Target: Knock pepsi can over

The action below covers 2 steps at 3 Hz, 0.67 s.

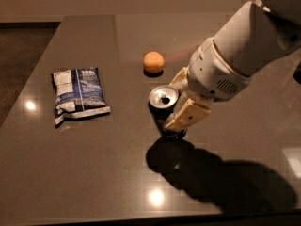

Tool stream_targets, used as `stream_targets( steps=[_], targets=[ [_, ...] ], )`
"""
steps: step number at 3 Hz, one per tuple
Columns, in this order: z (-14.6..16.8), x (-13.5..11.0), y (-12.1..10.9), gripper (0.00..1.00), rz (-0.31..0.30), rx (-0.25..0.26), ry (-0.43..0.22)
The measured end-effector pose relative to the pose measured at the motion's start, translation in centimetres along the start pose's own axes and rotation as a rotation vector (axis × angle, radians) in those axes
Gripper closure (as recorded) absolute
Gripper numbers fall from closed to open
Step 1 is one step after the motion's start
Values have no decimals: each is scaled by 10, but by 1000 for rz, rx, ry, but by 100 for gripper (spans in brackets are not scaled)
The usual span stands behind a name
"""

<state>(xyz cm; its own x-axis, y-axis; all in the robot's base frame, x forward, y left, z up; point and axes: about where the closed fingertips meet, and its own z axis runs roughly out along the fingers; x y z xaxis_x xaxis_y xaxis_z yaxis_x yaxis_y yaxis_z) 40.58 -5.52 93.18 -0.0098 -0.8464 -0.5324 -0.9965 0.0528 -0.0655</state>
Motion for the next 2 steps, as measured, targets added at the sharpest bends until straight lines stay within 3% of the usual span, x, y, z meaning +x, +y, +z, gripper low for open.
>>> stream_targets(
  steps=[1,2],
  targets=[
    [-10,0,-8,100,1,43,155],
    [-13,20,-21,100,-23,58,407]
  ],
)
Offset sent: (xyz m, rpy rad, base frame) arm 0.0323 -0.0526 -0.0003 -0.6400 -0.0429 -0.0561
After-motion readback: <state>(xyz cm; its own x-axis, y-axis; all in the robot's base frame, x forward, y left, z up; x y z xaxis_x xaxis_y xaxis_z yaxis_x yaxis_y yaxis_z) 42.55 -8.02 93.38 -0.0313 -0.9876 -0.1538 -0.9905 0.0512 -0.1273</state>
